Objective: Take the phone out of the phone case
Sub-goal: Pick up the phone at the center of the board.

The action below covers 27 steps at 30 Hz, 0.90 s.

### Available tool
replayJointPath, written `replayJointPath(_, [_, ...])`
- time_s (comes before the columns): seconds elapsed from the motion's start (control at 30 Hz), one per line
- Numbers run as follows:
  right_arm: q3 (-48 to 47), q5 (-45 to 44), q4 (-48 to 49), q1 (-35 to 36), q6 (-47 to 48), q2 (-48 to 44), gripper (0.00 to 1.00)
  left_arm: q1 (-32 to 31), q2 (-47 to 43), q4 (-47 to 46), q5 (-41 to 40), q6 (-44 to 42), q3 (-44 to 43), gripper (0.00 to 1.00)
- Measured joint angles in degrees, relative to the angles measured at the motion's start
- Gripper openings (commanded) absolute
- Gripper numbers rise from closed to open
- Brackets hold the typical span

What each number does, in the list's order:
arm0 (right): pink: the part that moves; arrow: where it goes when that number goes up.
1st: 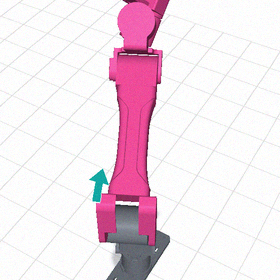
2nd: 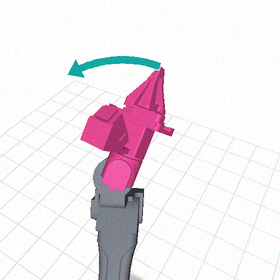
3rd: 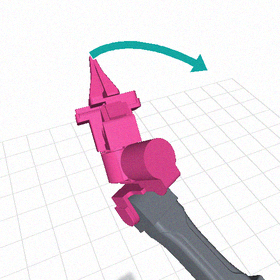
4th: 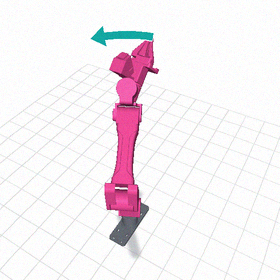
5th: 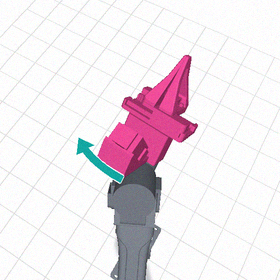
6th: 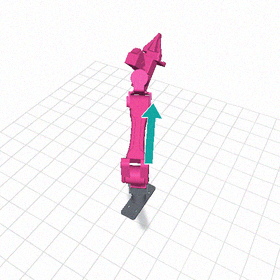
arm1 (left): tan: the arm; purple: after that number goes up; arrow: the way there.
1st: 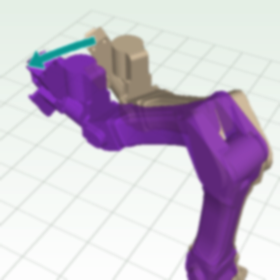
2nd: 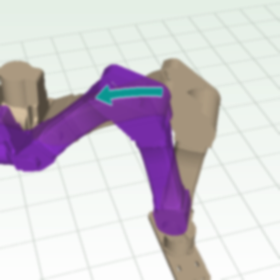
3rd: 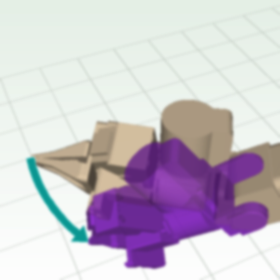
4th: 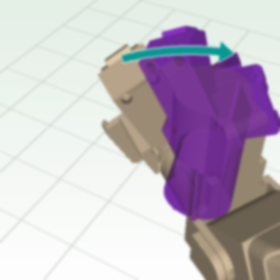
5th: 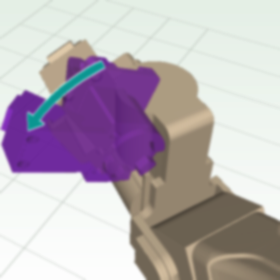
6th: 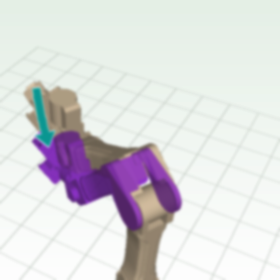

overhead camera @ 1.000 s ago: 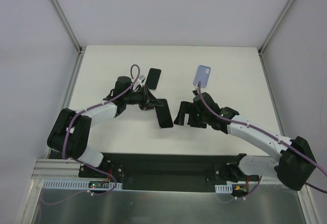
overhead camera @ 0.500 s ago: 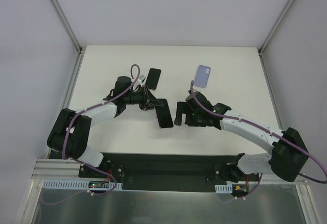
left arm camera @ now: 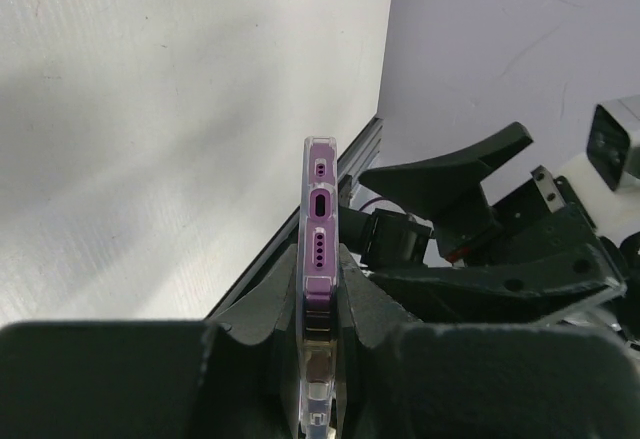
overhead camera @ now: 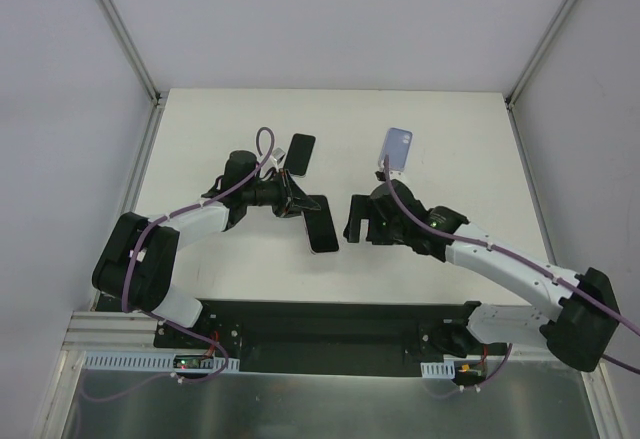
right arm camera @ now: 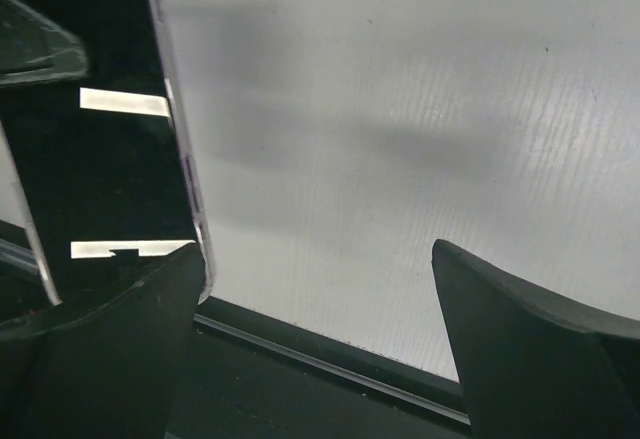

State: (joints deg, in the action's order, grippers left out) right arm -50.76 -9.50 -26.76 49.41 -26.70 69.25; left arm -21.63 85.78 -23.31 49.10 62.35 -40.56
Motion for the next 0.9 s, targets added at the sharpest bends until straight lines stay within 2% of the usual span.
replayJointPath(0.13, [-0.85, -0.7, 0.79, 1.4, 0.44, -2.1, 0.99, 0.0, 0.0, -0.02, 0.13, 0.0, 0.0, 0.0])
replayJointPath(0.43, [-1.95, -0.83, 0.26, 3.37, 0.81, 4.35, 0.99, 0.35, 0.0, 0.09, 0.04, -0.74, 0.02, 0.0])
replayJointPath(0.9, [-7.48, -6.14, -3.5, 5.09, 0.79, 10.75, 0.99, 1.14, -1.38, -0.44, -1.27, -1.53, 0.52, 0.0])
